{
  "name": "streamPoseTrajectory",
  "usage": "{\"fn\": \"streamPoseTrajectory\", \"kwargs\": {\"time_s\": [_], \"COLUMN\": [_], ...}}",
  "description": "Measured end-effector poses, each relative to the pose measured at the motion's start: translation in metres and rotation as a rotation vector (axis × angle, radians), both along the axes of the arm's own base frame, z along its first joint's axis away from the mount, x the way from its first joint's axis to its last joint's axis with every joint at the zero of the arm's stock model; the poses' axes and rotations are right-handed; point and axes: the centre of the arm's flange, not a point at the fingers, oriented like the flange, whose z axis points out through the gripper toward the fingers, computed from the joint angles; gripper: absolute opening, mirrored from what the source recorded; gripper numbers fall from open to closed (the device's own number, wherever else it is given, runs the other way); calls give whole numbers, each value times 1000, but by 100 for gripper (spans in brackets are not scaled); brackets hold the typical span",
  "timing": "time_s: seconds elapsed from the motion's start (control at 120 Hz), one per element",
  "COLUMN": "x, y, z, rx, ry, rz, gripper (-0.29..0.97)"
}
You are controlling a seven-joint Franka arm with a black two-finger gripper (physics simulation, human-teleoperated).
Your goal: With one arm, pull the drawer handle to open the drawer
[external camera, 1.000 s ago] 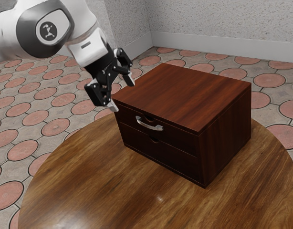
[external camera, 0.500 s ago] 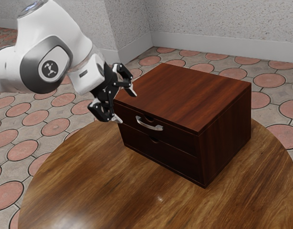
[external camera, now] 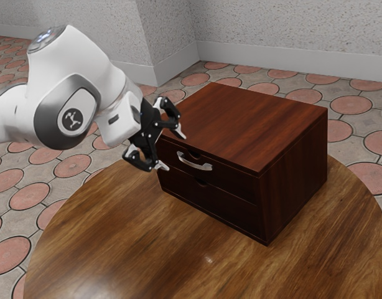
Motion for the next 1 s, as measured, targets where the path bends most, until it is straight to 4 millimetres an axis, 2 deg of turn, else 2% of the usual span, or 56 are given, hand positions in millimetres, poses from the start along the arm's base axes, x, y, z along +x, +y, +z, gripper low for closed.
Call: {"fn": "streamPoseTrajectory", "kwargs": {"time_s": [0.225, 0.383, 0.625, 1.0], "x": [2, 6, 8, 33], "y": [-3, -4, -4, 0], "z": [2, -4, -18, -45], "rx": [11, 16, 20, 34], "ry": [-24, -25, -11, -14], "rz": [-13, -19, -22, -10], "gripper": [24, 13, 11, 13]}}
